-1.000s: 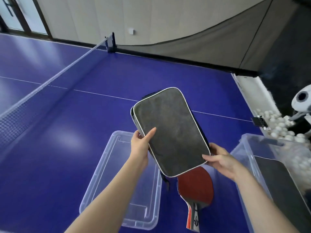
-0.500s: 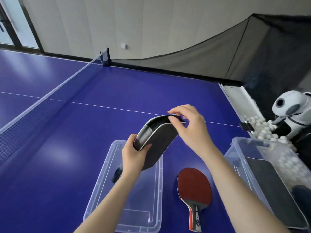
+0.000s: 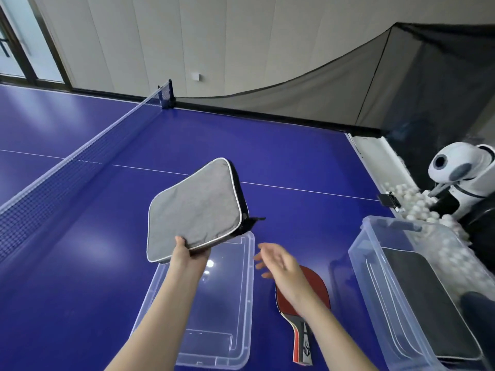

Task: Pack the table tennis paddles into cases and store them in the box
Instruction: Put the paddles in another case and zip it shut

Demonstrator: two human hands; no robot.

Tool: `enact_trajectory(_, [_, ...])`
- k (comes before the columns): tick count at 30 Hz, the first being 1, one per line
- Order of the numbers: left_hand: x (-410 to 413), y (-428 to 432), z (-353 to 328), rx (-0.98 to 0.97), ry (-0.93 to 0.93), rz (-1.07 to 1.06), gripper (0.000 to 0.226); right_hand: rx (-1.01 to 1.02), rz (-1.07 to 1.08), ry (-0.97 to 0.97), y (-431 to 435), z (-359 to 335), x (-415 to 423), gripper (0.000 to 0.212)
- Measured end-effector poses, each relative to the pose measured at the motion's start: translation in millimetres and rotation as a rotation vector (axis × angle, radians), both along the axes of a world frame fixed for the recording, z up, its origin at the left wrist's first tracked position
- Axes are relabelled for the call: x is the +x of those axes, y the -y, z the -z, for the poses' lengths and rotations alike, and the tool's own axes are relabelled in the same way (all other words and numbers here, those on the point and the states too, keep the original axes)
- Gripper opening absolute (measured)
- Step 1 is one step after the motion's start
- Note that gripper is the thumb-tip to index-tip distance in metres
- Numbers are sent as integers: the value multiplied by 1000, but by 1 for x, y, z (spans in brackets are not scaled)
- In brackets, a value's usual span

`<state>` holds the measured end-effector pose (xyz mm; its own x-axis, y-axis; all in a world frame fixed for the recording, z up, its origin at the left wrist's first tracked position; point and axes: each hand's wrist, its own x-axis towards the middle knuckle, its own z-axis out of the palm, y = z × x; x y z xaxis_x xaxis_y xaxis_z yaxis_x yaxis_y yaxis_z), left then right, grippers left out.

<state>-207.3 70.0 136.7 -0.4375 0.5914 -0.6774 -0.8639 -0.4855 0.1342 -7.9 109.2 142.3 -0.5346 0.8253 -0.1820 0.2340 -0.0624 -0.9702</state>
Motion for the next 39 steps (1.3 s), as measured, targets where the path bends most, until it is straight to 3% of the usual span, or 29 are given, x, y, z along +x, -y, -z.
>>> enact_trajectory(8, [23, -5, 11, -72, -80, 91, 31, 98, 274, -233, 1, -20, -2, 18])
enact_trajectory(13, [28, -7, 16, -71, -208, 151, 27, 312, 263, -240, -5, -36, 12, 20])
enact_trajectory(16, [31, -12, 13, -40, -236, 172, 31, 569, 139, -108, -8, -41, 13, 12])
enact_trajectory(19, [36, -18, 11, -28, -200, 180, 34, 736, 53, 66, -8, -32, 15, 35])
enact_trajectory(23, [51, -21, 8, -112, -134, 177, 39, 876, 88, 114, -7, -24, 17, 38])
enact_trajectory(26, [60, -23, 6, -169, -94, 168, 36, 869, 112, 101, -15, -25, 18, 28])
enact_trajectory(31, [58, -23, 8, -232, -129, 174, 38, 910, -63, 135, -25, -28, 27, 21])
enact_trajectory(36, [45, -21, 12, -343, -369, 213, 26, 789, -160, 125, -30, -33, 34, 17])
enact_trajectory(39, [35, -13, 13, -420, -550, 274, 16, 733, -14, 81, -44, -47, 43, 17])
